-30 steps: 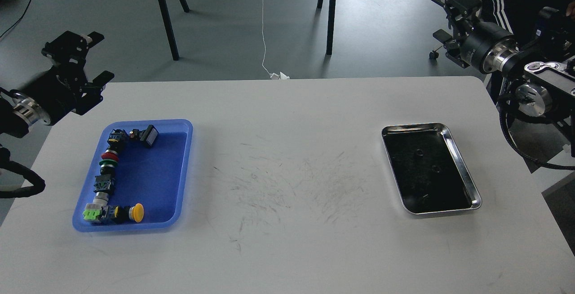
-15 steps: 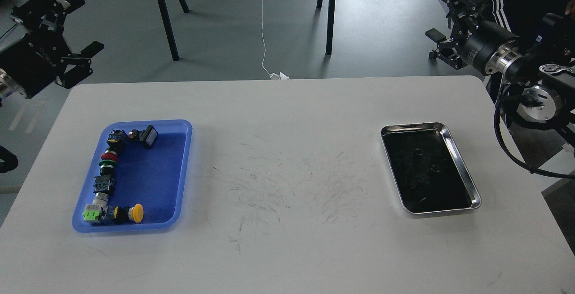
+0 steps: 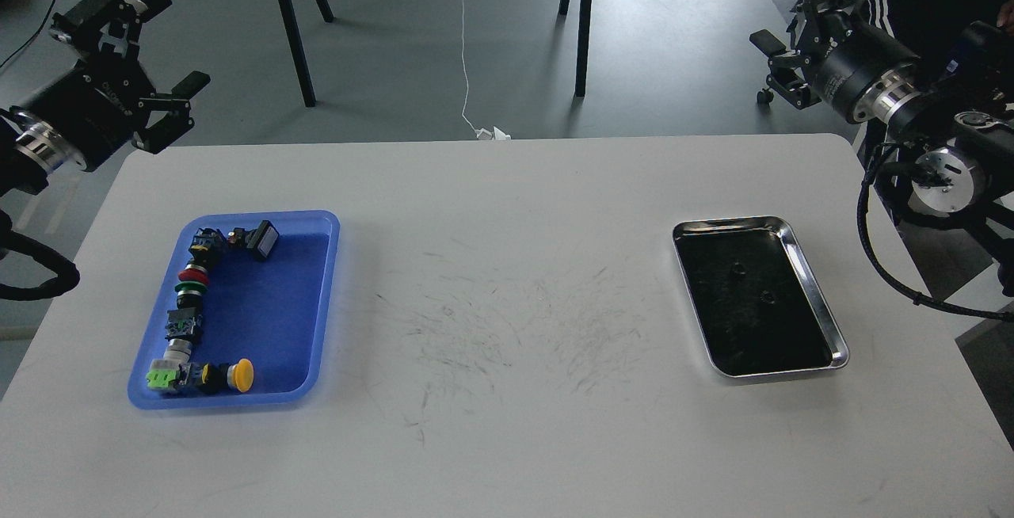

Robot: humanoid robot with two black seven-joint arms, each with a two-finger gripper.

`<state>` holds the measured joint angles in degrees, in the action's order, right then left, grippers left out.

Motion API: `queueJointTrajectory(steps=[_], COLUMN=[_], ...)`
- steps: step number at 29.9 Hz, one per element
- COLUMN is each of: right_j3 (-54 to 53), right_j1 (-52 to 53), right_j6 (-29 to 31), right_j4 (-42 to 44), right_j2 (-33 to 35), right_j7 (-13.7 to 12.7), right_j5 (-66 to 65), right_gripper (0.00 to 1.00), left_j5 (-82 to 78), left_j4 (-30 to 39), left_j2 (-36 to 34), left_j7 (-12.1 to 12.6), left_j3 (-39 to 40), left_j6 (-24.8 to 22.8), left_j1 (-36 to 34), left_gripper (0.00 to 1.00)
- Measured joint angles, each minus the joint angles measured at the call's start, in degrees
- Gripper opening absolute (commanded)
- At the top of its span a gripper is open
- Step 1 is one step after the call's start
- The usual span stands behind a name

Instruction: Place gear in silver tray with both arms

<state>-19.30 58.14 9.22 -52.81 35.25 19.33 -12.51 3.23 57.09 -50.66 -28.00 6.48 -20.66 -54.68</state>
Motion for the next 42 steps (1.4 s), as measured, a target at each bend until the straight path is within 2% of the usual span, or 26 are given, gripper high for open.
queueJointTrajectory(steps=[4, 9, 11, 18, 21, 23, 25, 27, 29, 33, 38, 42], right_j3=[-0.1, -0.1, -0.1, -0.3, -0.4, -0.4, -0.3, -0.3, -0.3, -0.3, -0.6, -1.3], right_j1=[-0.1, -0.7, -1.0, -2.1, -2.4, -2.4, -2.4, -2.2, -2.0, -2.0, -2.0, -2.1], right_j6=[-0.1, 2.2, 3.1, 3.6, 4.0, 3.8, 3.3, 3.0, 2.9, 2.8, 2.7, 2.8], right_j4=[-0.3, -0.3, -0.3, 0.2, 0.2, 0.4, 0.6, 0.8, 0.8, 0.8, 0.7, 0.5], right_j2=[-1.6, -3.0, -3.4, -4.2, -4.3, -4.7, -5.1, -5.3, -5.3, -5.5, -6.2, -6.4], right_j7=[0.3, 0.6, 0.4, -0.1, -0.9, -2.3, -3.9, -5.1, -5.7, -6.4, -6.5, -6.5], right_j5=[0.8, 1.8, 2.7, 9.7, 11.1, 11.3, 11.4, 11.5, 11.5, 11.5, 11.7, 13.2], right_gripper=[0.99, 0.99, 0.99, 0.99, 0.99, 0.99, 0.99, 0.99, 0.99, 0.99, 0.99, 0.99], left_j5=[1.0, 0.9, 0.6, 1.3, 1.3, 1.3, 1.4, 2.1, 2.9, 3.3, 3.0, 3.0], left_j4=[-0.5, -0.4, -0.8, -4.1, -5.5, -6.7, -8.3, -9.0, -9.2, -9.8, -10.4, -10.3], left_j2=[1.2, 1.4, 1.2, 2.7, 5.8, 7.5, 8.5, 9.0, 9.5, 10.3, 10.6, 10.4], left_j7=[0.0, 0.0, 0.0, 0.0, 0.0, 1.8, 5.8, 8.6, 9.7, 9.5, 7.0, 6.2], left_j3=[0.3, -0.1, 0.0, -0.1, -0.3, -0.4, -0.2, 0.1, 0.1, -0.1, -0.5, -1.1], left_j6=[0.0, -6.0, -7.0, -7.2, -5.0, -3.5, -2.9, -3.1, -3.5, -3.4, -2.7, -2.9], left_j1=[-0.1, -1.1, -1.4, -6.0, -5.6, -5.5, -5.6, -5.6, -5.3, -4.9, -4.9, -5.1], left_gripper=[0.98, 0.98, 0.98, 0.98, 0.98, 0.98, 0.98, 0.98, 0.99, 0.98, 0.98, 0.98])
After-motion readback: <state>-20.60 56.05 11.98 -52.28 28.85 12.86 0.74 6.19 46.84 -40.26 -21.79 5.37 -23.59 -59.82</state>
